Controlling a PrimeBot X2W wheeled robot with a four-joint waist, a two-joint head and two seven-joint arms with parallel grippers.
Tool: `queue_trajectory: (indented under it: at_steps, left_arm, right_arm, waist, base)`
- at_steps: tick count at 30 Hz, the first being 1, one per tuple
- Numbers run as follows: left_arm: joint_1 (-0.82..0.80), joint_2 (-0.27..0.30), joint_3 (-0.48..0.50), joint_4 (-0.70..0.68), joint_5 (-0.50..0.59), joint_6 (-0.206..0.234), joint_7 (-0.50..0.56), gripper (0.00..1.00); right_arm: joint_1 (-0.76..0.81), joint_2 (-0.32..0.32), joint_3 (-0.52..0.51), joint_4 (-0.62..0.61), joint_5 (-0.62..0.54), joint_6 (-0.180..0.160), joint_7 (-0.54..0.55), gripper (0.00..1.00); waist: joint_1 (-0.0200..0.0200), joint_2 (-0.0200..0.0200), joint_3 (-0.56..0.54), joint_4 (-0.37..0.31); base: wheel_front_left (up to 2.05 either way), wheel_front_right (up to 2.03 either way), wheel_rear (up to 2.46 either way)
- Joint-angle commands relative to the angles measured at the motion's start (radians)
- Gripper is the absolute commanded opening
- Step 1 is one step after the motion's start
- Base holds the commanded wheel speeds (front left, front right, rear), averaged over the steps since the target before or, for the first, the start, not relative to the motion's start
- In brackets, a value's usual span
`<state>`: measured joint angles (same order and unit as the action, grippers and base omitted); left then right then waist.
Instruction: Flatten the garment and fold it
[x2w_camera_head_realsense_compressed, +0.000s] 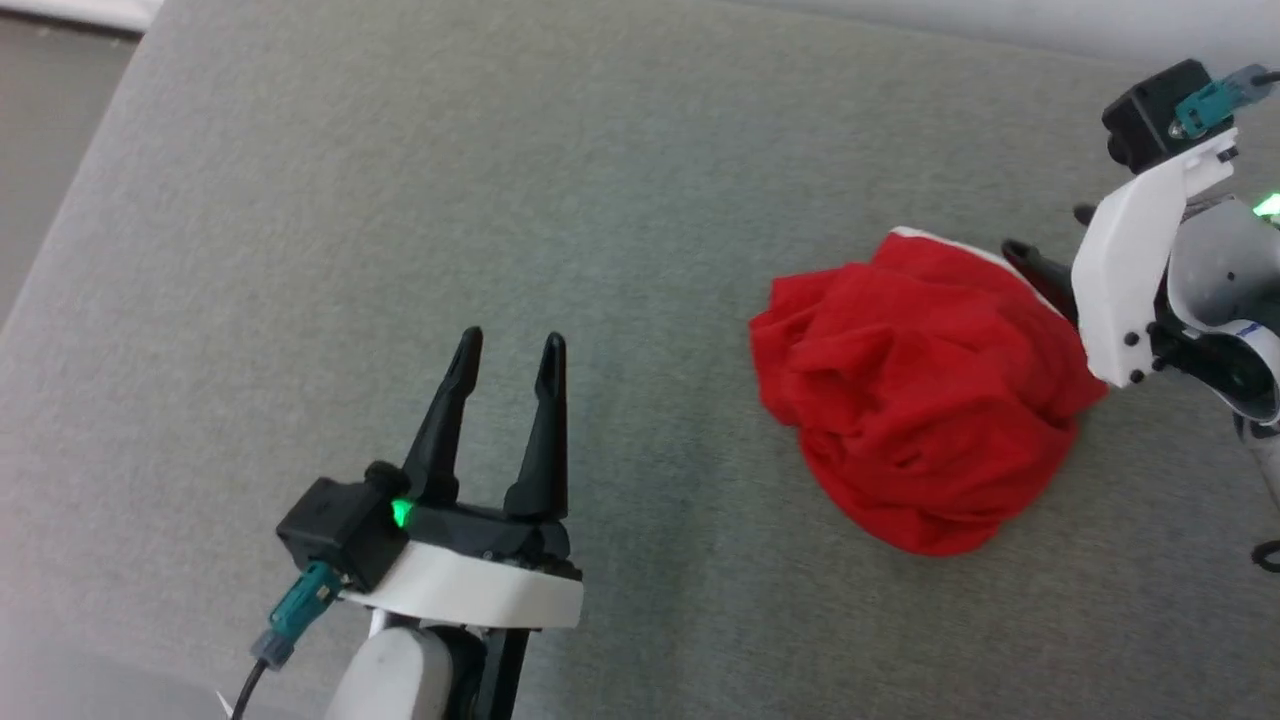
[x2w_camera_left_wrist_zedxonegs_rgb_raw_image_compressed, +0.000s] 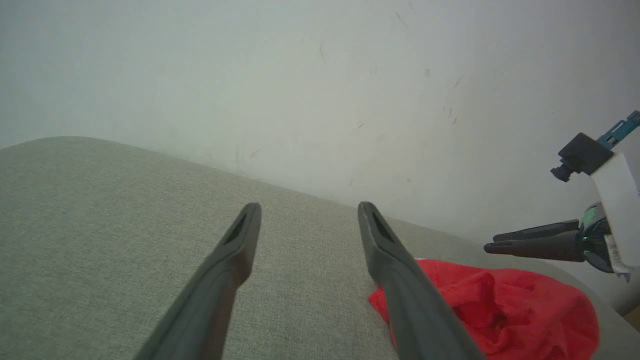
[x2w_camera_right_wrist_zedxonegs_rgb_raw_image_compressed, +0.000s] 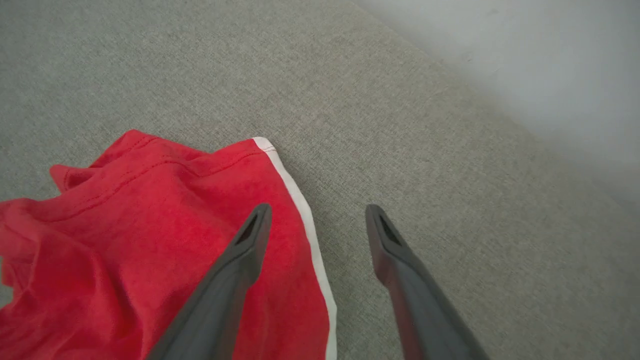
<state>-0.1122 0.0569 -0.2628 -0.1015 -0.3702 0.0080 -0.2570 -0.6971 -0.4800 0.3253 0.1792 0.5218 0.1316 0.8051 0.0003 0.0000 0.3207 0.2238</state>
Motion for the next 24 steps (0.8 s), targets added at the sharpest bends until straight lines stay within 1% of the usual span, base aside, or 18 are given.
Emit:
queue_trajectory:
  at_steps: [1, 4, 8, 9, 11, 13, 16, 20, 24]
  left_arm:
    - [-0.020, -0.005, -0.005, 0.009, -0.006, -0.009, -0.005, 1.00]
    - [-0.038, -0.006, -0.027, 0.010, -0.039, 0.000, -0.005, 1.00]
    - [-0.050, -0.006, -0.047, 0.012, -0.060, 0.017, -0.005, 1.00]
    - [-0.051, -0.006, -0.049, 0.012, -0.061, 0.020, -0.005, 1.00]
    - [-0.052, -0.006, -0.051, 0.014, -0.065, 0.024, -0.005, 1.00]
    - [-0.052, -0.006, -0.047, 0.016, -0.066, 0.028, -0.005, 1.00]
    - [-0.045, -0.006, -0.033, 0.020, -0.063, 0.031, -0.005, 1.00]
    - [-0.030, -0.007, -0.008, 0.031, -0.048, 0.026, -0.005, 1.00]
    - [-0.004, -0.007, 0.025, 0.040, -0.025, 0.017, -0.005, 1.00]
  right_arm:
    - [-0.012, -0.014, 0.016, 0.013, 0.008, -0.001, 0.027, 1.00]
    - [-0.004, -0.037, 0.043, 0.032, 0.029, -0.001, 0.079, 1.00]
    - [0.030, -0.061, 0.060, 0.049, 0.049, -0.001, 0.121, 1.00]
    - [0.037, -0.064, 0.057, 0.054, 0.048, -0.001, 0.124, 0.75]
    - [0.045, -0.068, 0.046, 0.058, 0.034, -0.001, 0.109, 0.00]
    - [0.050, -0.063, 0.034, 0.062, 0.016, -0.001, 0.074, 0.00]
    - [0.044, -0.044, 0.010, 0.065, -0.001, -0.001, 0.004, 0.00]
    - [0.024, -0.015, -0.017, 0.058, 0.009, -0.001, -0.089, 0.00]
    - [0.024, -0.009, -0.064, 0.023, 0.039, -0.001, -0.169, 0.00]
  waist:
    - [-0.0003, 0.0000, 0.091, 0.098]
    - [-0.0003, 0.0000, 0.108, 0.129]
    - [-0.0003, 0.0000, 0.115, 0.157]
    - [-0.0003, 0.0000, 0.115, 0.160]
    - [-0.0003, 0.0000, 0.114, 0.164]
    - [-0.0003, 0.0000, 0.107, 0.158]
    - [-0.0003, 0.0000, 0.085, 0.131]
    - [-0.0003, 0.0000, 0.027, 0.073]
    - [-0.0003, 0.0000, -0.051, 0.007]
  base:
    - [0.00, 0.00, 0.00]
    - [0.00, 0.00, 0.00]
    - [0.00, 0.00, 0.00]
    - [0.00, 0.00, 0.00]
    - [0.00, 0.00, 0.00]
    - [0.00, 0.00, 0.00]
    - [0.00, 0.00, 0.00]
    - [0.00, 0.00, 0.00]
    - [0.00, 0.00, 0.00]
